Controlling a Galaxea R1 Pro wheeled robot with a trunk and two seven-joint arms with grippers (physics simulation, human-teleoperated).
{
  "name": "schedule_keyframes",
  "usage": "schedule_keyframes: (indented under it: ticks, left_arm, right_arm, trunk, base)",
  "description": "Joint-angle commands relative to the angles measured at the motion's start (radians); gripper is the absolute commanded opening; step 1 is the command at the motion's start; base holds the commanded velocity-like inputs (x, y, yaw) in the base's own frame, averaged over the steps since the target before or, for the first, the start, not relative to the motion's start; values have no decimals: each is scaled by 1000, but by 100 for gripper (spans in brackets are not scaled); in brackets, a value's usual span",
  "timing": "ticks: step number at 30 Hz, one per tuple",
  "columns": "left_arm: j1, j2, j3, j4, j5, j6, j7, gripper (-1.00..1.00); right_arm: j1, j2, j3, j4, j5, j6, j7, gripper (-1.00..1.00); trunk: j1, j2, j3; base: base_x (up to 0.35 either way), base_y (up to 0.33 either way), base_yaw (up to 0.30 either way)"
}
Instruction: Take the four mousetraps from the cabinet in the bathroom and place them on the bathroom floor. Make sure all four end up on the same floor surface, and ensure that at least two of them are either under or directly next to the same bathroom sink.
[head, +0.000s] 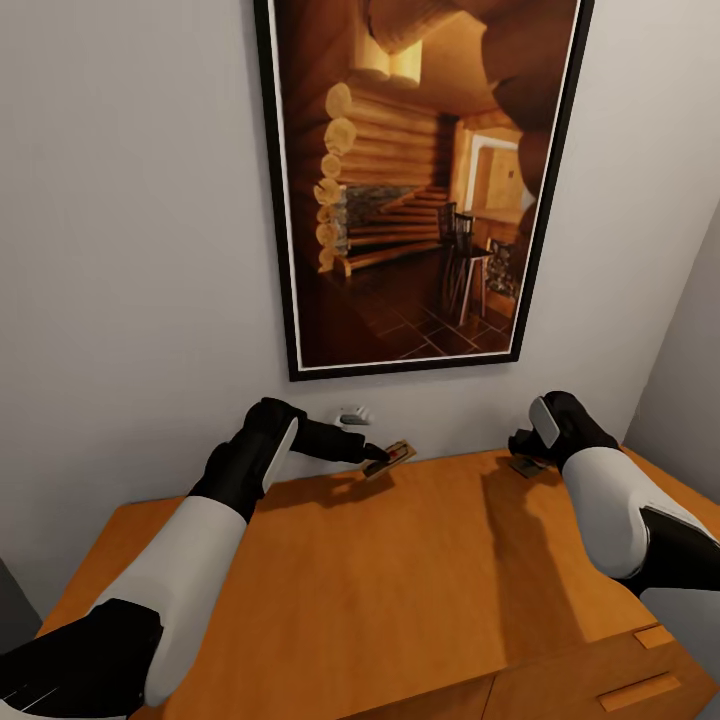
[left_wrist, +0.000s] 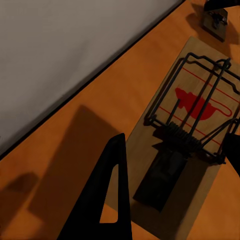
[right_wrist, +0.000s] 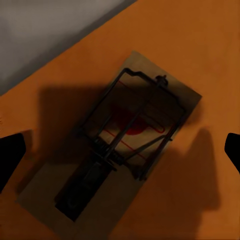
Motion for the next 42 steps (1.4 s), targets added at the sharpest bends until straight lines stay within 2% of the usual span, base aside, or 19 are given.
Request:
schedule_keyframes:
  ticks: [1,6,10,16,40,41,42]
  left_arm:
    - [-1,0,1,-1,-8,4,-7,-100]
    - [-1,0,1,-1,-8,4,-7,-100]
    - [-1,0,1,-1,-8,4,-7,-100]
    - [-1,0,1,-1,-8,4,-7,-100]
    - [-1,-1,1,-1,-8,4,-7,-100]
    - [-1,-1,1,-1,-8,4,-7,-100]
    - [-1,-1,1,-1,-8,4,-7,-100]
  right_arm:
    - [-1,1,-9,-1,5,3,0,100]
    - [-1,1,-40,23,5,-16,0,100]
    - [-1,1,-51,70,6,-64,0,100]
    - [-1,1,-55,112,6,-109,0,100]
    - [-1,1,-58,125,7,-143,0,100]
    - [-1,1,-58,125,7,-144,0,-100]
    - [-1,1,-58,126,7,-144,-1,-100]
  trunk:
    - [0,-1,-1]
    - [0,-1,-1]
    - [0,-1,-1]
    - [0,-1,-1]
    - [0,-1,-1]
    - [0,-1,-1]
    - [0,-1,-1]
  base:
    - [0,0,0]
    - [0,0,0]
    - [0,0,0]
    - [0,0,0]
    - [0,0,0]
    - [0,0,0]
    - [0,0,0]
